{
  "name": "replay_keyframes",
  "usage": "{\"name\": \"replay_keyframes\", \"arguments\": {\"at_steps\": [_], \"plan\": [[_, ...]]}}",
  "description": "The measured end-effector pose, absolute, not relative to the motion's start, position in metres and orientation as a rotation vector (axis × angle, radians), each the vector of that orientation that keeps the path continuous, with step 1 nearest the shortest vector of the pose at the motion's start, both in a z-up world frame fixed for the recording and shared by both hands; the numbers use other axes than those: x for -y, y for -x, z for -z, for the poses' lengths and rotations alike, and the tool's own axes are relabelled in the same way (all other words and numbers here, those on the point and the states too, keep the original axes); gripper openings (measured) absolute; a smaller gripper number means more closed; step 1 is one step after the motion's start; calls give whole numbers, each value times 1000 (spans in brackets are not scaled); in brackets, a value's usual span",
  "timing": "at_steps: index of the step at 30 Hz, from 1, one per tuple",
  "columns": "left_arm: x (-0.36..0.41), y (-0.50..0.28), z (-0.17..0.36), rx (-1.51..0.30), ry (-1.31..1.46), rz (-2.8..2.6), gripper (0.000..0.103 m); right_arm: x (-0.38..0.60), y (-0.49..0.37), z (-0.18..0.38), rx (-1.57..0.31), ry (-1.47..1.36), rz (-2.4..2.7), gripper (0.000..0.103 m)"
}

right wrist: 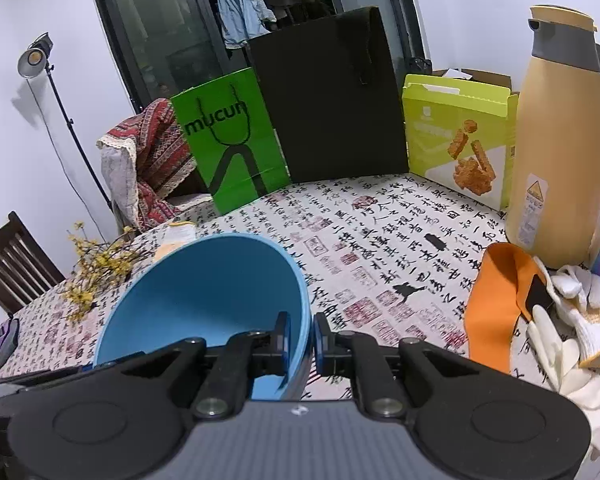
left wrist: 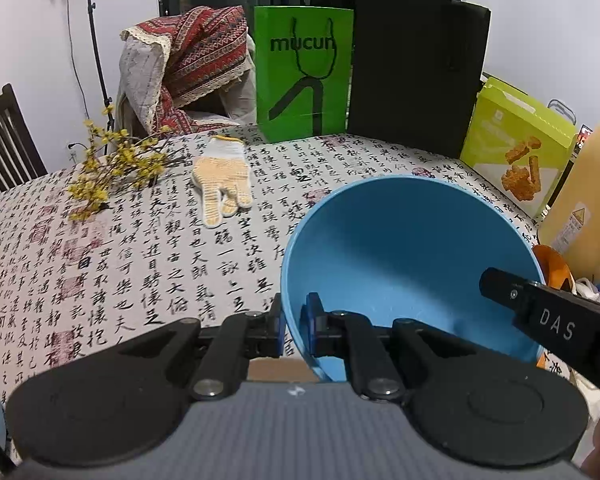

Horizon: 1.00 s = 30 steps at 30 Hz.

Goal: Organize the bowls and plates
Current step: 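Lift the held blue bowl with both grippers away from the snack box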

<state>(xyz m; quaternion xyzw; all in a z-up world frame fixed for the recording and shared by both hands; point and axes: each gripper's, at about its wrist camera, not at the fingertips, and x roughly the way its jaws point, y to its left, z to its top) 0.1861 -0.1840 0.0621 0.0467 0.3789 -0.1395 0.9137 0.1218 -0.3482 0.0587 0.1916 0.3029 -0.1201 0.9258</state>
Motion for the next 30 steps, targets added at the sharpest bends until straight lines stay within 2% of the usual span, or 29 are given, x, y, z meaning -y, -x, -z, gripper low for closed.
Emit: {"name": "replay_keyframes", "arguments": {"at_steps": [30], "plan": [[82, -155, -71, -750, -37, 230, 11, 251, -103, -70, -610, -340, 165, 11]]}}
